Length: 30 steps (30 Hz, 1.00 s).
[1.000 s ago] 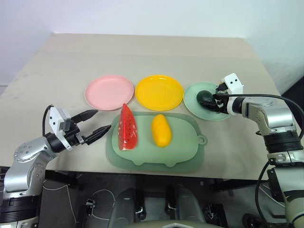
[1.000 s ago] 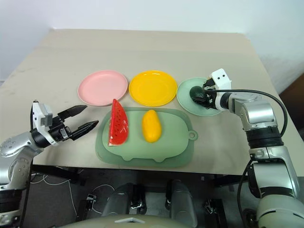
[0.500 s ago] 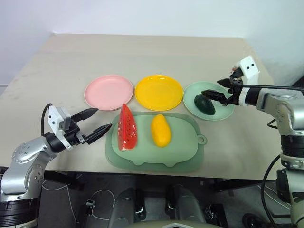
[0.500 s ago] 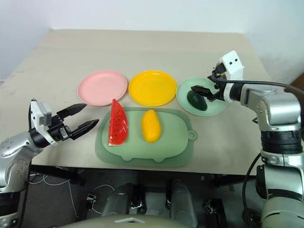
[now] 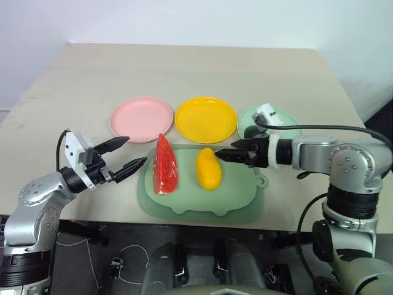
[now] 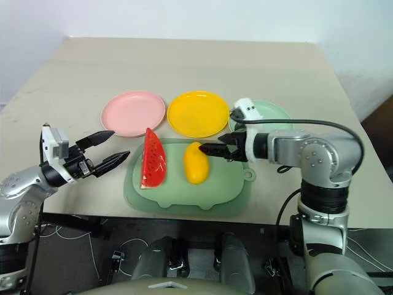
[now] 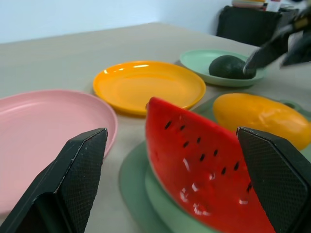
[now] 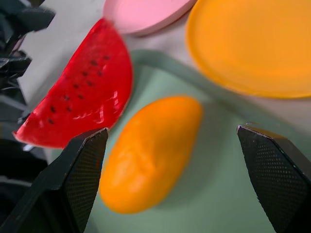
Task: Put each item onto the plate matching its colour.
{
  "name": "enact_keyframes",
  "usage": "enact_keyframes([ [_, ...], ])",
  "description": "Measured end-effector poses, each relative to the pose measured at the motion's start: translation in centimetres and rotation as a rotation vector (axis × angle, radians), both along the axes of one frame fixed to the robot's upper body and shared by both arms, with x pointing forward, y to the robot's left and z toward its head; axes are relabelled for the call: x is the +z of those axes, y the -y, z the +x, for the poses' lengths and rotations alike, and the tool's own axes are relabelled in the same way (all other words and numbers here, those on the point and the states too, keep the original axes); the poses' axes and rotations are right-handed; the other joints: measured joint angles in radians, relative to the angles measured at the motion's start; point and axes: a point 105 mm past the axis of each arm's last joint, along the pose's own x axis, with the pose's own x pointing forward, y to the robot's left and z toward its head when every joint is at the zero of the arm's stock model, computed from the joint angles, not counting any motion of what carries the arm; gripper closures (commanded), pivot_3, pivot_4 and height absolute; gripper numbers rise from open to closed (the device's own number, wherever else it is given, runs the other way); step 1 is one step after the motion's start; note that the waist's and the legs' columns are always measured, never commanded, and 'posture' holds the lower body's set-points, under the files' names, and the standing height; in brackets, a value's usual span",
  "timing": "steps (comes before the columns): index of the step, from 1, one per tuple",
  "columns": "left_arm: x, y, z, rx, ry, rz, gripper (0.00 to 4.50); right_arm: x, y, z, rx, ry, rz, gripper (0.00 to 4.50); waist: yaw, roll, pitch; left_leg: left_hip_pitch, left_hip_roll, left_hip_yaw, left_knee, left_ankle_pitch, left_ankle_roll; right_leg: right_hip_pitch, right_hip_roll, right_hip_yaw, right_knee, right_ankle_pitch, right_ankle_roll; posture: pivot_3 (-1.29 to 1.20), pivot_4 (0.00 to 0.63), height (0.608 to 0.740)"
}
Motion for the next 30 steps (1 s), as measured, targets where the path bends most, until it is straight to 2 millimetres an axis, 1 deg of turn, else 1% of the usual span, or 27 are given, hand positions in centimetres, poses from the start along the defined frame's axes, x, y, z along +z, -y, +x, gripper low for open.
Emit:
enact_keyframes([
  [3, 0.0, 0.1, 0.1, -0.002, -0.003, 0.000, 0.00, -1.0, -1.5, -0.1, 0.021, -0.046, 0.006, 0.02, -0.003, 0.000, 0.000, 0.000, 0.000, 0.000, -0.001, 0.000, 0.000, -0.001, 0.000, 0.000, 0.000, 0.000, 0.000, 0.00, 0.150, 0.696],
  [7, 0.0, 0.1, 0.1, -0.003, -0.003, 0.000, 0.00, -2.2, -2.4, 0.3, 0.007, -0.110, -0.012, 0.02, -0.003, 0.000, 0.000, 0.000, 0.000, 0.001, -0.001, 0.000, -0.001, -0.001, 0.001, 0.000, 0.000, 0.001, 0.001, 0.00, 0.150, 0.696],
  [13, -0.1, 0.2, 0.0, -0.010, -0.009, 0.000, 0.00, -3.2, -2.7, 0.9, -0.023, -0.170, -0.047, 0.02, -0.001, 0.000, 0.000, 0.000, 0.000, 0.001, -0.001, 0.000, -0.001, -0.001, 0.001, 0.000, 0.000, 0.000, 0.001, 0.00, 0.150, 0.696],
  [18, -0.2, 0.1, -0.1, -0.014, -0.011, 0.003, 0.00, -3.9, -3.3, 0.5, 0.007, -0.182, -0.092, 0.02, -0.002, 0.000, 0.000, 0.000, 0.000, 0.001, -0.002, 0.000, -0.001, -0.001, 0.001, 0.000, 0.000, 0.001, 0.001, 0.00, 0.150, 0.696],
  [19, -0.3, 0.1, -0.1, -0.014, -0.009, 0.003, 0.00, -3.9, -3.4, 0.4, 0.015, -0.177, -0.104, 0.19, -0.002, 0.000, 0.000, 0.000, 0.000, 0.001, -0.002, 0.000, -0.001, -0.001, 0.001, 0.000, 0.000, 0.000, 0.001, 0.00, 0.150, 0.696],
  [21, -0.3, 0.1, -0.2, -0.014, -0.008, 0.004, 0.00, -3.7, -3.6, 0.3, 0.026, -0.165, -0.114, 0.59, -0.001, 0.000, 0.000, 0.000, 0.000, 0.001, -0.002, 0.000, -0.001, -0.001, 0.001, 0.000, 0.000, 0.000, 0.001, 0.00, 0.150, 0.696],
  [23, -0.5, -0.1, -0.2, -0.011, -0.015, 0.003, 0.00, -3.4, -3.6, 0.1, 0.043, -0.144, -0.126, 1.22, -0.001, 0.000, 0.000, 0.000, 0.000, 0.001, -0.002, 0.000, -0.001, -0.001, 0.001, 0.000, 0.000, 0.000, 0.001, 0.00, 0.150, 0.696],
  [24, -0.6, -0.1, -0.2, -0.008, -0.018, 0.002, 0.00, -3.3, -3.5, 0.1, 0.045, -0.134, -0.132, 1.31, 0.000, 0.000, 0.000, -0.001, 0.000, 0.001, -0.002, 0.000, -0.001, -0.002, 0.001, 0.000, 0.000, 0.000, 0.001, 0.00, 0.150, 0.696],
  [26, -0.8, -0.3, -0.1, -0.004, -0.022, 0.000, 0.00, -2.8, -3.3, 0.2, 0.049, -0.116, -0.137, 1.31, -0.001, 0.000, 0.000, -0.001, 0.000, 0.001, -0.002, 0.000, -0.001, -0.002, 0.001, 0.001, 0.000, 0.000, 0.001, 0.00, 0.150, 0.696],
  [28, -0.8, -0.4, -0.2, -0.001, -0.018, -0.001, 0.00, -1.4, -3.4, 0.6, 0.053, -0.082, -0.106, 1.31, -0.002, 0.000, 0.000, -0.001, 0.000, 0.001, -0.002, 0.000, -0.001, -0.003, 0.001, 0.001, 0.000, 0.000, 0.001, 0.00, 0.150, 0.696],
  [30, -0.9, -0.5, -0.2, 0.001, -0.016, -0.001, 0.00, 0.8, -3.4, 1.3, 0.045, -0.039, -0.045, 1.31, -0.003, 0.000, 0.000, -0.003, 0.000, 0.001, -0.002, 0.001, -0.001, -0.005, 0.001, 0.001, 0.001, 0.001, 0.001, 0.00, 0.150, 0.696],
])
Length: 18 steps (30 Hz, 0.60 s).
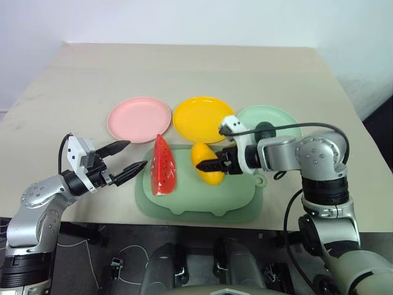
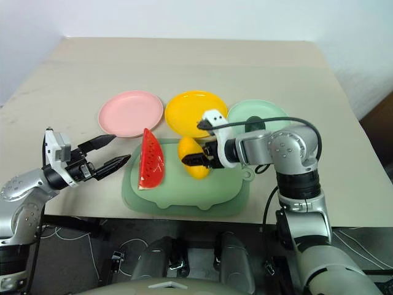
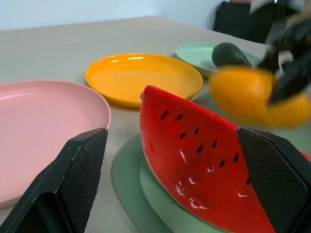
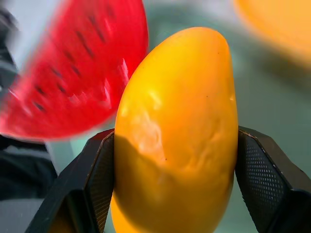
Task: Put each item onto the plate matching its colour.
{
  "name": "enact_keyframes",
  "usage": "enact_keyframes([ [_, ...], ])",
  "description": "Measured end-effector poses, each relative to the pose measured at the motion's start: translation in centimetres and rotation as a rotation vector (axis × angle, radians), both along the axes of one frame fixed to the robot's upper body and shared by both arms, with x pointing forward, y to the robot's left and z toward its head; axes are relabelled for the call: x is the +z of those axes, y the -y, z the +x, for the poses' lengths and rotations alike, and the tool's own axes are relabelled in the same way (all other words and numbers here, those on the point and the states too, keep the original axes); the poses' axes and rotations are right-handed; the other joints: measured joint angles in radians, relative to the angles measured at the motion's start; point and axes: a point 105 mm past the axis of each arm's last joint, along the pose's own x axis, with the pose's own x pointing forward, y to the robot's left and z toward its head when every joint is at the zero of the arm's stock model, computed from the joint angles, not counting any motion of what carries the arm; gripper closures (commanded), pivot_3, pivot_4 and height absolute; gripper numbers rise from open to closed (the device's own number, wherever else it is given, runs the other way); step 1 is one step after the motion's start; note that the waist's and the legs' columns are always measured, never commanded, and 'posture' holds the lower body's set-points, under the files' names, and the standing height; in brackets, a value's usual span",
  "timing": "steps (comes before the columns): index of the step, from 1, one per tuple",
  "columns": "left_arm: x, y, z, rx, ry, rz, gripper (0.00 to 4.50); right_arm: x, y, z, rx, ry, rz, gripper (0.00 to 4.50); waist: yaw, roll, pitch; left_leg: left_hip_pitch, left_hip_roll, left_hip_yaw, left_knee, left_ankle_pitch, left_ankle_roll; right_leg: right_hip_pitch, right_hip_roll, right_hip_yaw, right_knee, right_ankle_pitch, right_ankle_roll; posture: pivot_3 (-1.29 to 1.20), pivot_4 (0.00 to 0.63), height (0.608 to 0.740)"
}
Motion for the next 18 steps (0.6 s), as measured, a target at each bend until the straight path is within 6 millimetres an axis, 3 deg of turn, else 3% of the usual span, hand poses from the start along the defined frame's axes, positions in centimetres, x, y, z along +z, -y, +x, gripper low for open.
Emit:
enact_keyframes([
  [4, -0.1, -0.2, 0.0, 0.006, 0.004, -0.001, 0.00, 2.8, 0.4, 2.3, -0.059, 0.068, 0.049, 1.31, 0.000, 0.000, 0.000, -0.001, 0.000, 0.001, 0.000, 0.000, 0.000, -0.001, 0.000, 0.000, 0.000, 0.000, 0.000, 0.00, 0.150, 0.696],
  [10, -0.5, -0.7, -0.1, 0.025, -0.003, 0.003, 0.00, 2.6, 0.4, 7.6, -0.176, 0.089, 0.046, 1.31, -0.009, 0.000, 0.000, -0.001, 0.000, 0.003, 0.000, 0.000, 0.000, -0.003, 0.001, 0.001, 0.002, 0.000, 0.000, 0.00, 0.150, 0.696],
  [13, -0.6, -0.7, -0.2, 0.030, 0.000, 0.002, 0.00, 2.2, 0.0, 9.3, -0.204, 0.110, 0.035, 1.31, -0.016, 0.000, 0.000, -0.002, 0.000, 0.003, -0.001, 0.001, 0.000, -0.003, 0.001, 0.000, 0.002, 0.000, 0.001, 0.00, 0.150, 0.696],
  [18, -1.4, -1.6, -1.1, 0.068, -0.023, 0.005, 0.00, -0.8, -0.6, 12.1, -0.253, 0.115, -0.034, 1.31, -0.039, 0.000, 0.000, -0.004, 0.000, 0.004, -0.001, 0.002, -0.002, -0.007, 0.001, 0.001, 0.004, 0.000, 0.001, 0.00, 0.150, 0.696],
])
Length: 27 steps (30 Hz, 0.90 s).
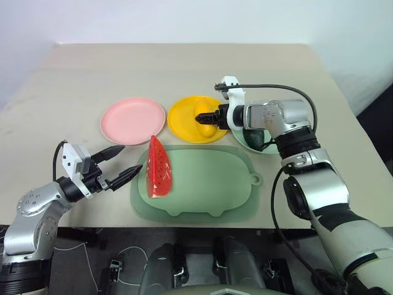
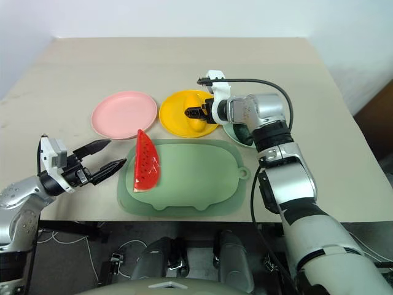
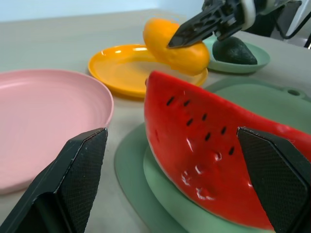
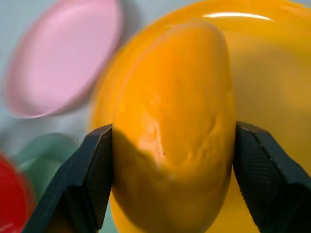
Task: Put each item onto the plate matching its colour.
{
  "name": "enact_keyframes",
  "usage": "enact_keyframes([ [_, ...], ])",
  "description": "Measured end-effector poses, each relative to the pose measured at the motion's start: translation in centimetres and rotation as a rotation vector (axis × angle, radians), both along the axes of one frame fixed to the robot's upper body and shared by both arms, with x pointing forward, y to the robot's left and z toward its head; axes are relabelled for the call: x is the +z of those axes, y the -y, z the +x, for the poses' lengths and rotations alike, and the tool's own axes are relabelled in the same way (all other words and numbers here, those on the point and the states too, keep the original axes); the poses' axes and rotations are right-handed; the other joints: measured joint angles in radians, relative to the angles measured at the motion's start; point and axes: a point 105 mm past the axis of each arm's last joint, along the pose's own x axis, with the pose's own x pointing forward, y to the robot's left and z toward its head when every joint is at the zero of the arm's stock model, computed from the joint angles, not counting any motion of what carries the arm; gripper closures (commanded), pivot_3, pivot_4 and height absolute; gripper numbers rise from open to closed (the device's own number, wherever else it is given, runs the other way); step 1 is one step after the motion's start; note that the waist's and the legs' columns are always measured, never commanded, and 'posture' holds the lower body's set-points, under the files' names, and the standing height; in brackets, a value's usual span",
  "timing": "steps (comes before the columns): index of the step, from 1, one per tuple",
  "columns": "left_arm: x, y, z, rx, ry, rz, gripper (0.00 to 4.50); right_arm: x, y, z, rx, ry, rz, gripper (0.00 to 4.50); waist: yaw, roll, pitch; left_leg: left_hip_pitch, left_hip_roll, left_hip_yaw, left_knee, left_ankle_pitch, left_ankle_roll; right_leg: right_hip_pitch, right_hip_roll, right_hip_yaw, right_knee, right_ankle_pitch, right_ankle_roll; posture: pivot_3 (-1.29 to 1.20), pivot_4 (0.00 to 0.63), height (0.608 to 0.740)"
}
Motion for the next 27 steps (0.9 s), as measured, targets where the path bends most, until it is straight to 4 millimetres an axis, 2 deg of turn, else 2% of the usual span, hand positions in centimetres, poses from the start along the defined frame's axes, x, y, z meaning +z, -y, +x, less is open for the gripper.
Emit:
enact_keyframes([
  [5, 0.3, 0.3, -0.3, 0.004, 0.014, 0.005, 0.00, -0.4, -1.2, 0.8, 0.023, 0.054, -0.030, 1.31, -0.010, 0.000, 0.000, 0.000, 0.000, -0.001, 0.000, 0.000, 0.000, 0.000, 0.000, 0.000, 0.001, 0.000, 0.000, 0.00, 0.150, 0.696],
  [9, 0.5, 0.5, -0.3, 0.005, 0.027, 0.007, 0.00, -0.7, -1.7, 0.9, 0.040, 0.076, -0.045, 0.03, -0.009, 0.000, 0.000, 0.000, 0.000, -0.001, 0.000, 0.000, -0.001, 0.000, -0.001, 0.001, 0.001, 0.000, 0.000, 0.00, 0.150, 0.696],
  [12, 0.5, 0.5, -0.3, 0.011, 0.025, 0.006, 0.00, -0.9, -1.5, 1.0, 0.039, 0.082, -0.053, 0.03, -0.009, 0.000, 0.000, 0.000, 0.000, -0.001, 0.000, 0.000, -0.001, 0.000, -0.001, 0.001, 0.001, 0.000, 0.000, 0.00, 0.150, 0.696],
  [16, 0.7, 0.5, -0.2, 0.008, 0.029, 0.013, 0.00, 0.1, -1.1, 1.2, 0.041, 0.111, -0.033, 0.03, -0.009, 0.000, 0.000, 0.000, 0.000, -0.001, 0.000, 0.000, -0.001, -0.001, -0.001, 0.001, 0.002, 0.000, 0.000, 0.00, 0.150, 0.696],
  [18, 1.0, 0.6, -0.1, 0.001, 0.037, 0.014, 0.00, 1.8, -1.0, 1.0, 0.071, 0.159, -0.011, 0.03, -0.008, 0.000, 0.000, -0.001, 0.000, -0.001, 0.000, 0.000, -0.001, -0.001, -0.001, 0.001, 0.002, 0.000, 0.000, 0.00, 0.150, 0.696],
  [21, 1.5, 0.7, 0.2, -0.011, 0.051, 0.016, 0.00, 5.5, -0.5, -0.3, 0.135, 0.291, 0.031, 0.03, -0.005, 0.000, 0.000, -0.001, 0.000, -0.002, 0.001, 0.000, -0.001, -0.001, -0.001, 0.001, 0.002, 0.000, 0.000, 0.00, 0.150, 0.696],
  [23, 1.6, 0.6, 0.4, -0.009, 0.057, 0.012, 0.00, 6.3, 0.1, -1.6, 0.166, 0.349, 0.029, 0.03, -0.003, -0.001, -0.001, -0.001, 0.000, -0.003, 0.001, 0.000, -0.001, 0.000, -0.001, 0.000, 0.002, 0.000, 0.000, 0.00, 0.150, 0.696],
  [27, 2.1, 0.8, 0.8, -0.012, 0.065, 0.001, 0.00, 5.1, 2.5, -3.6, 0.160, 0.347, -0.017, 0.03, 0.000, 0.000, 0.000, -0.001, 0.000, -0.003, 0.002, 0.000, -0.001, 0.000, -0.002, 0.000, 0.002, 0.000, 0.000, 0.00, 0.150, 0.696],
])
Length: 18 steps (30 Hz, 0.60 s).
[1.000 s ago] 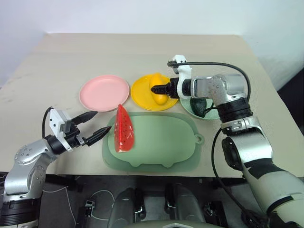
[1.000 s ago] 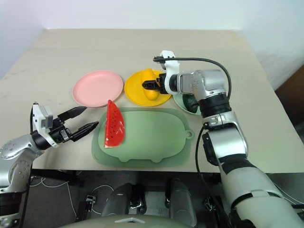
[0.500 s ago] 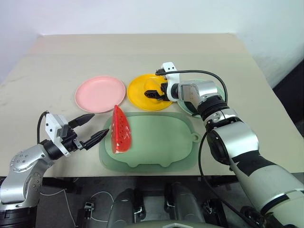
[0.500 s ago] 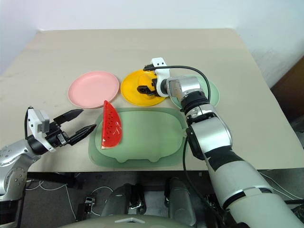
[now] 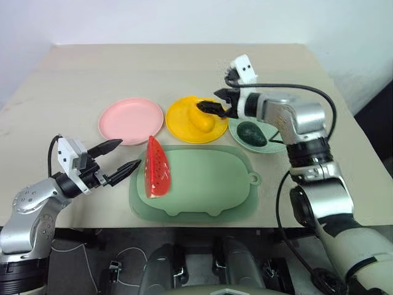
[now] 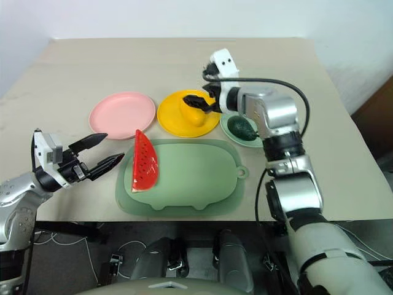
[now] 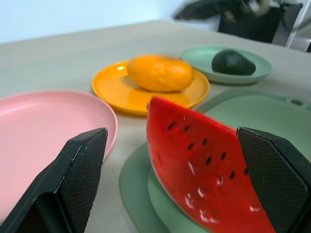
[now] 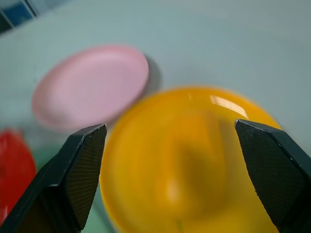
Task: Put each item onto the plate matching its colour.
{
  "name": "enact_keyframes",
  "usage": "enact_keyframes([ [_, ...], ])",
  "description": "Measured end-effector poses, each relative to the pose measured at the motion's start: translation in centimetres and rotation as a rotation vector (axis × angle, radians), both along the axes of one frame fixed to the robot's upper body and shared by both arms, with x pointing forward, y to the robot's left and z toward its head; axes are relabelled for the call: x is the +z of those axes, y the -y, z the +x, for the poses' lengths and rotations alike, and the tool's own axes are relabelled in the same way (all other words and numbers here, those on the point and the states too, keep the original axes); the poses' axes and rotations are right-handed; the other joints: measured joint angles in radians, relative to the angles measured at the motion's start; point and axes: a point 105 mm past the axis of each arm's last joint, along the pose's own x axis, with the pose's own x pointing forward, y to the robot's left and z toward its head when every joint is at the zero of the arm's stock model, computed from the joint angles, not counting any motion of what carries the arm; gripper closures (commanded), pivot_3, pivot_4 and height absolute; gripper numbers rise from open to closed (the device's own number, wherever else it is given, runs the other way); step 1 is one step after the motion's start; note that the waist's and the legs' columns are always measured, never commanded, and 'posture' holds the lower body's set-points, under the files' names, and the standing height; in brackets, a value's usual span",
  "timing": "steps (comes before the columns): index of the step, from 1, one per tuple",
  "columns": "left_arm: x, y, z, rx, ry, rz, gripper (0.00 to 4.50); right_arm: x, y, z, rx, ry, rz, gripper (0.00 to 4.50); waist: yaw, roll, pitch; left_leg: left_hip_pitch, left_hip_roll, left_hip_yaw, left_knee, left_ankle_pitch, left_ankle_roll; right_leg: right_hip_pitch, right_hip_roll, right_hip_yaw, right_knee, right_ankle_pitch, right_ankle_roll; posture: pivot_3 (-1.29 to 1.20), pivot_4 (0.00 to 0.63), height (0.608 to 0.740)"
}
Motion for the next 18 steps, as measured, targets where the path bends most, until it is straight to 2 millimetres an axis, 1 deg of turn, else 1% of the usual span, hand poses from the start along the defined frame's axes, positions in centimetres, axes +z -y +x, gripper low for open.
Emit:
enact_keyframes([
  [1, 0.0, 0.1, 0.0, -0.001, 0.000, -0.001, 0.00, 0.0, 0.5, -0.8, 0.009, 0.013, -0.002, 0.03, 0.001, 0.000, 0.000, 0.000, 0.000, 0.000, 0.000, 0.000, 0.000, 0.000, 0.000, 0.000, 0.000, 0.000, 0.000, 0.00, 0.150, 0.696],
  [3, 0.0, 0.2, 0.1, 0.000, -0.004, -0.004, 0.00, 0.5, 0.9, -2.3, 0.037, 0.059, 0.020, 0.03, 0.004, 0.000, 0.000, 0.000, 0.000, 0.000, 0.000, 0.000, 0.000, 0.000, 0.000, 0.000, 0.000, 0.000, 0.000, 0.00, 0.150, 0.696],
  [5, 0.1, 0.3, 0.3, 0.002, -0.001, -0.009, 0.00, 1.5, 0.9, -4.1, 0.077, 0.156, 0.044, 0.03, 0.003, 0.000, 0.000, 0.001, 0.000, 0.000, 0.000, 0.000, 0.000, 0.000, 0.001, 0.000, 0.000, 0.000, 0.000, 0.00, 0.150, 0.696],
  [7, 0.2, 0.4, 0.3, 0.000, -0.001, -0.010, 0.00, 1.7, 0.8, -5.6, 0.118, 0.191, 0.033, 0.03, 0.005, 0.000, 0.000, 0.001, 0.000, 0.000, 0.000, 0.000, 0.000, 0.000, 0.001, 0.000, 0.000, 0.000, 0.000, 0.00, 0.150, 0.696],
  [9, 0.2, 0.5, 0.4, -0.002, -0.005, -0.011, 0.00, 1.7, 0.7, -7.2, 0.164, 0.218, 0.076, 0.03, 0.010, 0.000, 0.000, 0.002, 0.000, 0.000, 0.000, 0.000, 0.000, 0.002, 0.000, 0.000, 0.000, 0.000, 0.000, 0.00, 0.150, 0.696],
  [10, 0.2, 0.5, 0.4, -0.004, -0.005, -0.011, 0.00, 1.6, 0.9, -8.1, 0.177, 0.243, 0.098, 0.03, 0.017, -0.001, 0.000, 0.003, 0.000, 0.000, 0.000, 0.000, 0.000, 0.002, 0.000, 0.000, 0.000, 0.000, 0.000, 0.00, 0.150, 0.696],
  [12, 0.2, 0.5, 0.3, -0.003, -0.008, -0.011, 0.00, 0.5, 1.1, -9.1, 0.188, 0.252, 0.092, 0.03, 0.022, -0.001, 0.000, 0.003, 0.000, 0.000, 0.000, 0.000, 0.000, 0.003, 0.000, 0.000, -0.001, 0.000, 0.000, 0.00, 0.150, 0.696],
  [14, 0.1, 0.5, 0.3, -0.003, -0.009, -0.011, 0.00, -1.1, 1.2, -9.4, 0.180, 0.206, 0.082, 0.03, 0.022, -0.001, 0.000, 0.003, 0.000, 0.000, 0.001, 0.000, 0.000, 0.003, 0.000, 0.000, -0.002, 0.000, 0.000, 0.00, 0.150, 0.696],
  [18, 0.1, 0.5, 0.3, -0.002, -0.010, -0.012, 0.00, -2.5, 1.5, -10.0, 0.171, 0.172, 0.075, 0.03, 0.023, -0.001, 0.000, 0.003, 0.000, -0.001, 0.001, 0.000, 0.000, 0.004, 0.000, 0.000, -0.002, 0.000, -0.001, 0.00, 0.150, 0.696],
])
